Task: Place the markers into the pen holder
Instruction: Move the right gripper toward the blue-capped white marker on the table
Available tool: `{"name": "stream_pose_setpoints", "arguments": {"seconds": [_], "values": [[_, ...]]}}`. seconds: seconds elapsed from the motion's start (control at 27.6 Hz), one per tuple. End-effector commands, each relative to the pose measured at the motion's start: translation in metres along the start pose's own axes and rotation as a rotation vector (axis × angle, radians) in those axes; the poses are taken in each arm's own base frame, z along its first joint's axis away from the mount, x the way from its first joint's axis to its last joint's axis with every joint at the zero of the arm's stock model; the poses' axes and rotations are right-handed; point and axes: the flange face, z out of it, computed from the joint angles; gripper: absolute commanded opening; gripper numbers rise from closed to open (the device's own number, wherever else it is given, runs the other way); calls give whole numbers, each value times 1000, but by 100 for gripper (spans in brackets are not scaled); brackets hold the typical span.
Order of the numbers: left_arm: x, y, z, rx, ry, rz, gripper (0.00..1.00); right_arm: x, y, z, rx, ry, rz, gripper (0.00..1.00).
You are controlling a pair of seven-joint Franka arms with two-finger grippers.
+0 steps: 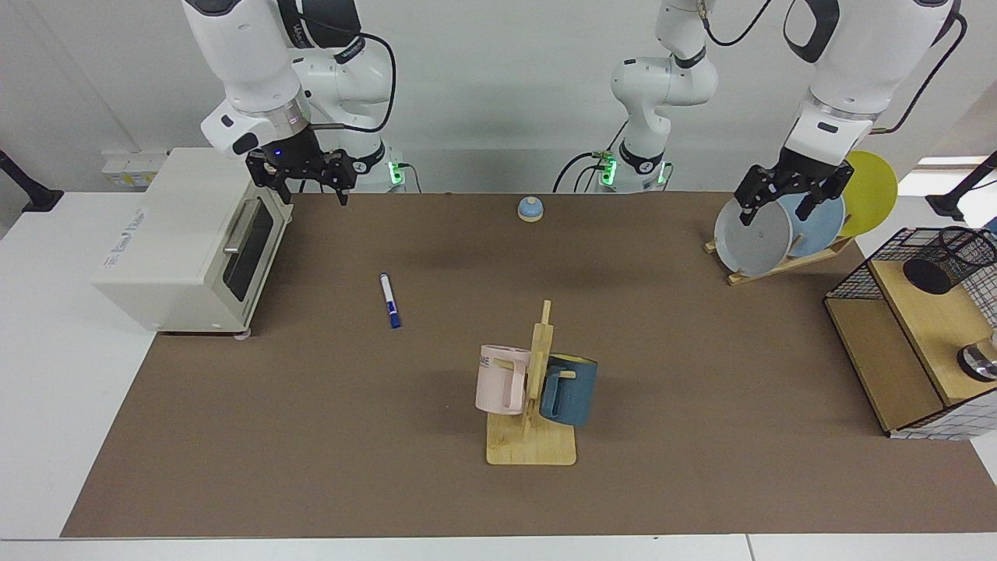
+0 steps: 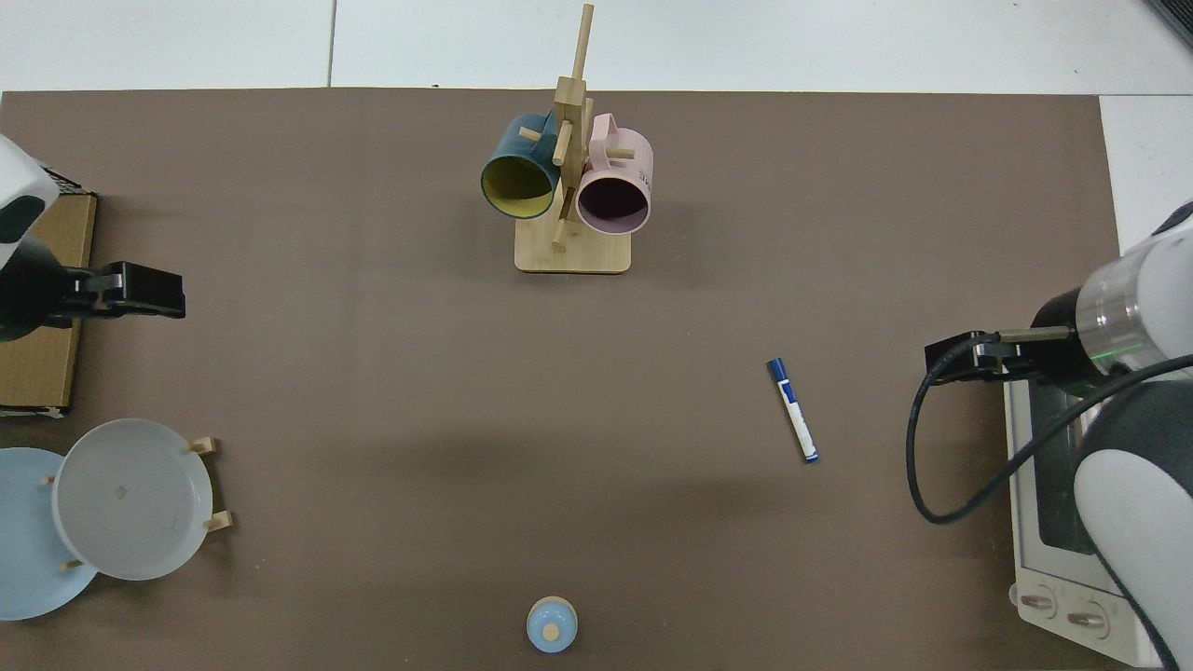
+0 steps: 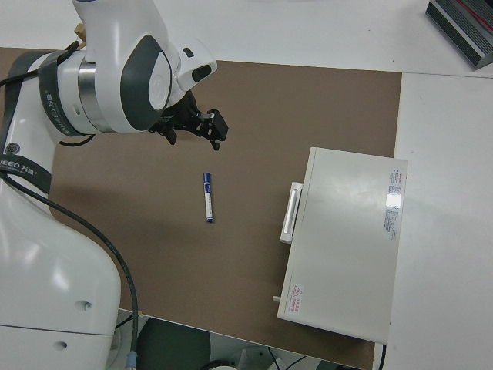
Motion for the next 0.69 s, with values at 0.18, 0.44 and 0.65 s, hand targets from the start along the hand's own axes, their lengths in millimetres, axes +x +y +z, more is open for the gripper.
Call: {"name": "stream_pose_setpoints", "arguments": {"seconds": [0.18,0.44,0.65], "values": [[-1,-11,-4,2,-3,-18,100,-1,0,7,-4,42,-34,100],[-23,-25,3,-32,-42,-55,100,5,-6,41,9,30,-39,100],[-32,-22,25,-33,-82,-31,100,3,-36,83,17,24,-95,100]]}}
